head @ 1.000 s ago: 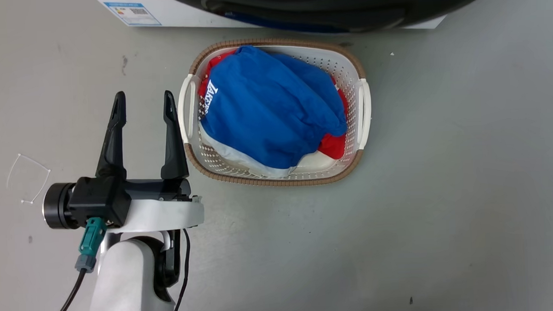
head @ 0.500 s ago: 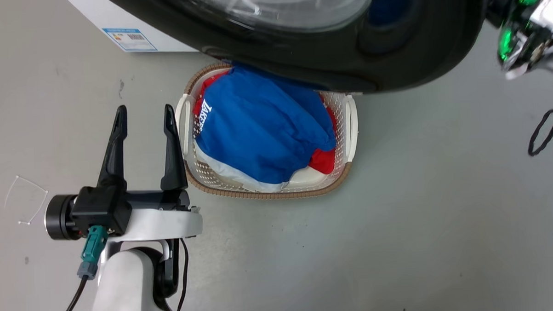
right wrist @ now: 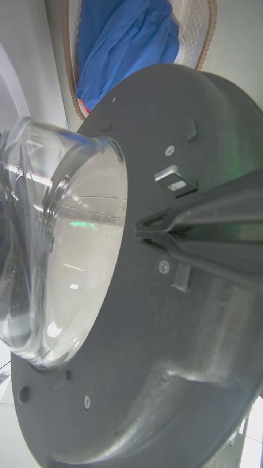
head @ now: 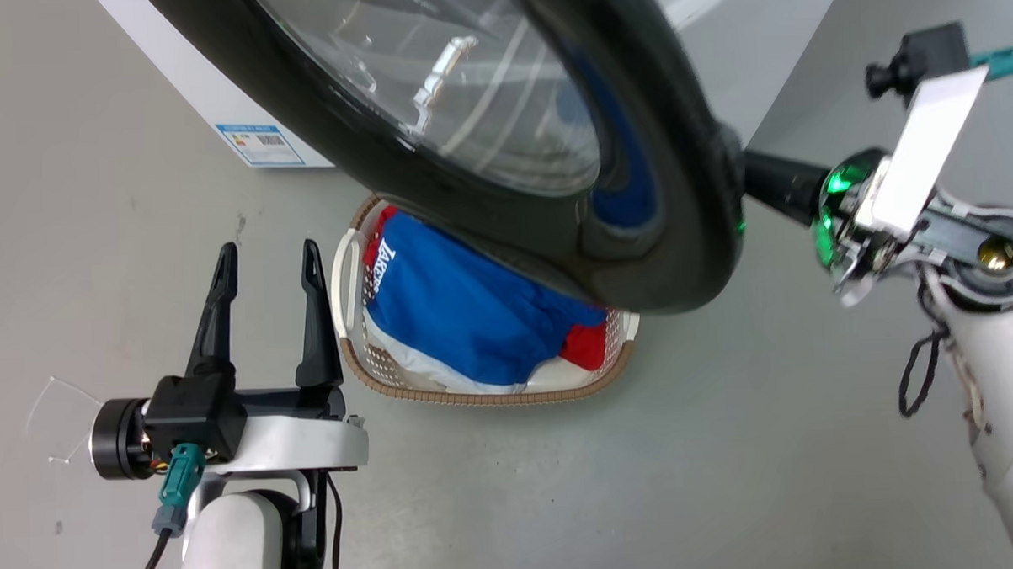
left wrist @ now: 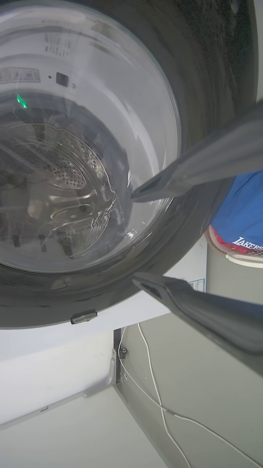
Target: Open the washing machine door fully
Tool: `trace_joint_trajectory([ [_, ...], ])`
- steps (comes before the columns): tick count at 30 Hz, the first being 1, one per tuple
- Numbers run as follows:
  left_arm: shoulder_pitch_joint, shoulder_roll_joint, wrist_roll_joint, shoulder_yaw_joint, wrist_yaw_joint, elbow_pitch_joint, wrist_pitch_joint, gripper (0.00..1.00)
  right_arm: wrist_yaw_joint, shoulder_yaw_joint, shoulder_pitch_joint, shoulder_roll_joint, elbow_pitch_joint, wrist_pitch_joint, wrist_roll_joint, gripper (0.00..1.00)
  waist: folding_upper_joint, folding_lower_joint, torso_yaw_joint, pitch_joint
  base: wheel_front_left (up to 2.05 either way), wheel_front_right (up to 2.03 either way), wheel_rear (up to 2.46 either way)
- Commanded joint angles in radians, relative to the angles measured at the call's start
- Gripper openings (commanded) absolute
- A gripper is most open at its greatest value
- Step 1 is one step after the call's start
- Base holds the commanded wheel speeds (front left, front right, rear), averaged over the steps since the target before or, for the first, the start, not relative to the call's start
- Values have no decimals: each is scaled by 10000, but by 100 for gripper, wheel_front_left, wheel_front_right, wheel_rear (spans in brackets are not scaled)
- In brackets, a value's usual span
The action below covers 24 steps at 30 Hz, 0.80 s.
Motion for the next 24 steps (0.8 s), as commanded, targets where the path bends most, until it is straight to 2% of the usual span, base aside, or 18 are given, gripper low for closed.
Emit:
trace_joint_trajectory([
  [1,107,-16,2,4,33,29,-24,100,29,39,258,117,-92,40,104,0,0,1,3,-187,0,0,0],
  [24,1091,-16,158,-83,38,232,-26,100,29,1087,3274,1220,-1930,627,598,0,0,1,281,-1624,0,0,0],
])
